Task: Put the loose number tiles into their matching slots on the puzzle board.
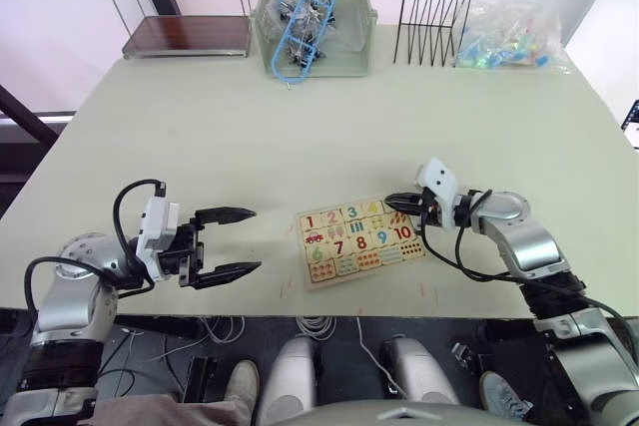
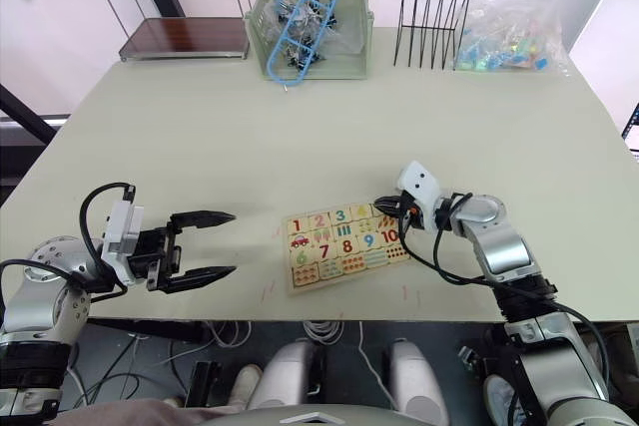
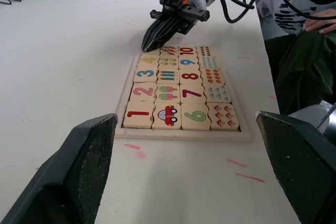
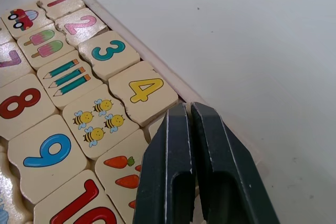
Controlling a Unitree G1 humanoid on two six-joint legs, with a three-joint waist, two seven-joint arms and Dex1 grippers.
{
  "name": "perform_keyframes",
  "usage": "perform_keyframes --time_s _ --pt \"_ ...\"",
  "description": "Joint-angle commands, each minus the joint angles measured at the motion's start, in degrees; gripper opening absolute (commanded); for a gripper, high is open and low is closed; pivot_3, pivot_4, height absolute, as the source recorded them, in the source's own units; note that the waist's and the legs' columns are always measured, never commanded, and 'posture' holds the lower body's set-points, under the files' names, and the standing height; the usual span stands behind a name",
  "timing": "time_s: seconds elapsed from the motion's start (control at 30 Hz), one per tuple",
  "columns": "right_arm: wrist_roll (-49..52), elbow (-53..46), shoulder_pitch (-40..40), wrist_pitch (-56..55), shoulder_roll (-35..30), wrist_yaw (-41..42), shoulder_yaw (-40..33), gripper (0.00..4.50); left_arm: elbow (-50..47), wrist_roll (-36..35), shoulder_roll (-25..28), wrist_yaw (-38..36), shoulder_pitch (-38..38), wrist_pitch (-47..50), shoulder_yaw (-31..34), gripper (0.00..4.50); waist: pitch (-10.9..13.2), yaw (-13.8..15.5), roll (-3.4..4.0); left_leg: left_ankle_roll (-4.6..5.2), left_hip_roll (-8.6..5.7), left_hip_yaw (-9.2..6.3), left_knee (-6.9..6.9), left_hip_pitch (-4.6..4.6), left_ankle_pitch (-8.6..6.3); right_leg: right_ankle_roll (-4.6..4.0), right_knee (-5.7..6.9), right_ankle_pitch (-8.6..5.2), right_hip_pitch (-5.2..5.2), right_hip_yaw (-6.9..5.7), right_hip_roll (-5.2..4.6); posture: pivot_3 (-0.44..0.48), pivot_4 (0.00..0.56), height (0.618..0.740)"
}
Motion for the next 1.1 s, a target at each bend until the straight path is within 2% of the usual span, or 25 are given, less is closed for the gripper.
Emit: perform_keyframes --time_s 0.03,0.53,0.77,0.93,1.1 --pt "-0.5 0.4 1.0 -0.4 -0.9 0.3 0.6 0.15 -1.3 -0.5 0.6 0.1 -0.1 -0.1 1.6 4.5 0.0 0.0 0.0 0.0 0.0 0.0 0.0 0.0 0.0 0.0 0.0 0.0 0.0 0.0 0.0 0.0 0.15 0.74" --pt "1.6 -1.5 1.7 -1.4 -1.5 0.8 -1.0 0.15 -1.2 0.0 0.4 0.9 -0.4 0.4 1.2 4.5 0.0 0.1 -0.01 0.0 0.0 0.0 0.0 0.01 0.0 0.0 0.0 0.0 0.02 0.0 0.0 0.0 0.15 0.74" --pt "6.8 -7.3 3.2 -0.5 -2.1 -0.9 -6.7 0.15 -1.5 -1.7 -1.9 5.3 0.4 2.2 2.8 4.5 0.0 0.1 -0.01 0.0 0.0 0.0 0.0 -0.01 0.0 0.02 0.0 0.01 0.01 0.0 0.0 0.0 0.15 0.74" --pt "9.6 -13.9 8.9 1.7 -3.7 -4.1 -11.7 0.15 -1.5 -2.1 -4.3 9.6 2.0 2.9 5.0 4.5 0.0 0.3 -0.01 0.0 0.0 -0.03 0.0 -0.01 0.0 0.16 -0.02 0.08 0.03 0.0 -0.01 0.0 0.15 0.74" --pt "12.5 -17.9 14.9 -0.9 -4.3 -6.3 -17.7 0.15 0.1 -0.7 -6.4 14.8 1.8 3.2 6.0 4.5 0.0 0.2 -0.02 0.0 -0.01 -0.03 0.01 0.04 0.0 0.15 -0.03 0.08 0.09 -0.01 -0.01 0.0 0.15 0.74"
